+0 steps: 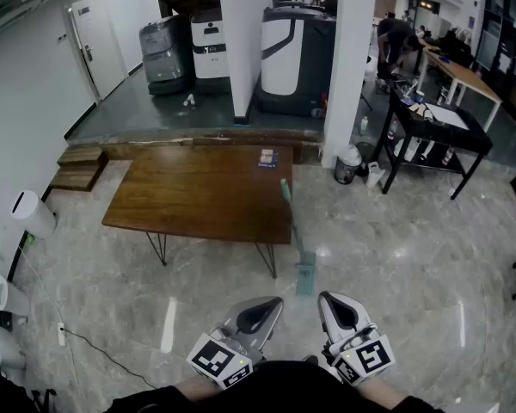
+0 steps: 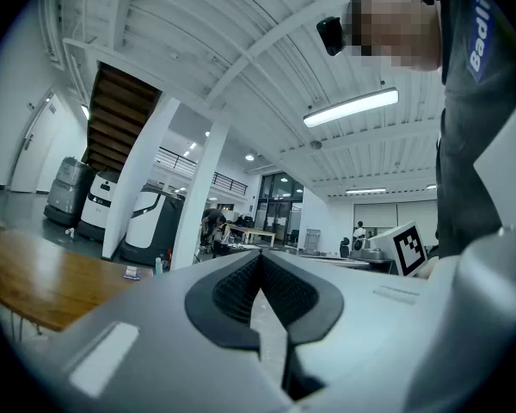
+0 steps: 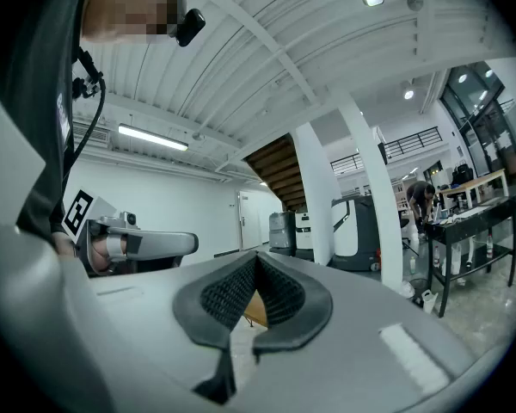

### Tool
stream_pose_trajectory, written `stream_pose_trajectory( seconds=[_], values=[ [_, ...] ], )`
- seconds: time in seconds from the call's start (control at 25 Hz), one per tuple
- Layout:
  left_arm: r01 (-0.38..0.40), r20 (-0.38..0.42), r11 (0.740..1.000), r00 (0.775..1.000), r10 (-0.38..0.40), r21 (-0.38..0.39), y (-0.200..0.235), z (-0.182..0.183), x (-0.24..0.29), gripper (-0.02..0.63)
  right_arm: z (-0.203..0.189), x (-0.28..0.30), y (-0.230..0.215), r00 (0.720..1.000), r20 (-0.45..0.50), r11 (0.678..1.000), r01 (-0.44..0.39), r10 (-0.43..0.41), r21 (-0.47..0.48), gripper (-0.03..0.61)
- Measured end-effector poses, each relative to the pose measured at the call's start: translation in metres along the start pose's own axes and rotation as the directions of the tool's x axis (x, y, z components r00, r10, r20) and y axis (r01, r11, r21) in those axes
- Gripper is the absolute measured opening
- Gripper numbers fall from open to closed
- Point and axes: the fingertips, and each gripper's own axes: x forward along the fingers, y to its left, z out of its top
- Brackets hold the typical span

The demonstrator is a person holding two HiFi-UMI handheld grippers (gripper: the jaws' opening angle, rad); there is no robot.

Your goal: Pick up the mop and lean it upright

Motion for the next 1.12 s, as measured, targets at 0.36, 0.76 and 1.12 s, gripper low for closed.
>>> stream_pose_trajectory(
  seconds=[0.36, 0.76, 1.12],
  values=[
    [0.005, -0.003, 1.0, 1.0, -0.005, -0.004, -0.004, 0.001, -0.002, 0.009, 0.0, -0.002, 0.006, 1.0, -0.006, 1.0, -0.017, 0.017, 0.007, 0.003],
    [0.006, -0.002, 1.0, 1.0, -0.006, -0.02, -0.006, -0.001, 0.004, 0.009, -0.002, -0.005, 0.001, 1.0, -0.006, 0.999, -0.019, 0.019, 0.035, 0.005],
    [0.022, 0.007, 0.999, 1.0, -0.022, -0.03, -0.012, -0.016, 0.012, 0.009, -0.012, -0.011, -0.007, 1.0, -0.013, 0.999, -0.014, 0.014, 0.046, 0.005]
  ],
)
